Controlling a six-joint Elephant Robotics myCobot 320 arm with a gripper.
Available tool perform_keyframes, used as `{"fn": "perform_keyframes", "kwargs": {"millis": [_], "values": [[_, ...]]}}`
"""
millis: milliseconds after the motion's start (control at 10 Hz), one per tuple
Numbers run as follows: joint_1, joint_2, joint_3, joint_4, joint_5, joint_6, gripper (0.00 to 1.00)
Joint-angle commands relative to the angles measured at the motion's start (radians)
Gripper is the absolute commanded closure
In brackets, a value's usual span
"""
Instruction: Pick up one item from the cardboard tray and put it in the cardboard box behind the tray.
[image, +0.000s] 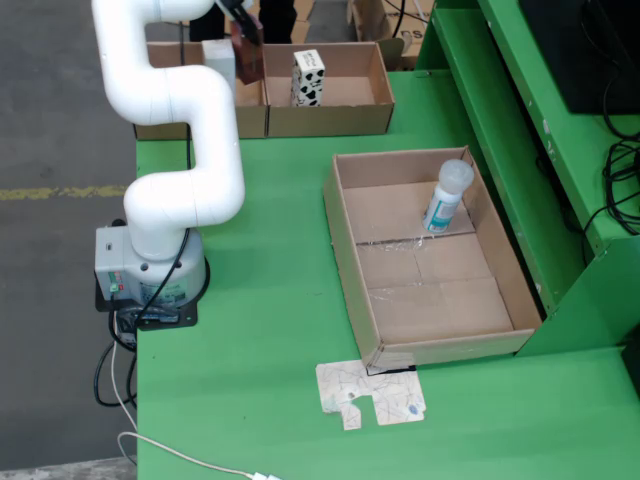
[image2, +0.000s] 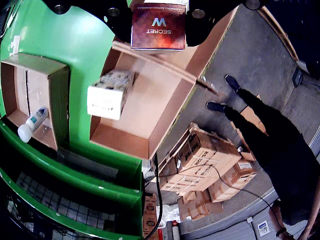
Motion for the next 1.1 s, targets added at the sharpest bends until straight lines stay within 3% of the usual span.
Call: {"fn": "perform_keyframes", "kwargs": {"millis": [0, 1000], "values": [[0.017, 0.038, 0.023, -0.005, 0.001, 0.034, 1.0], [0.008, -0.074, 0.023, 0.059, 0.038, 0.011, 1.0]]}}
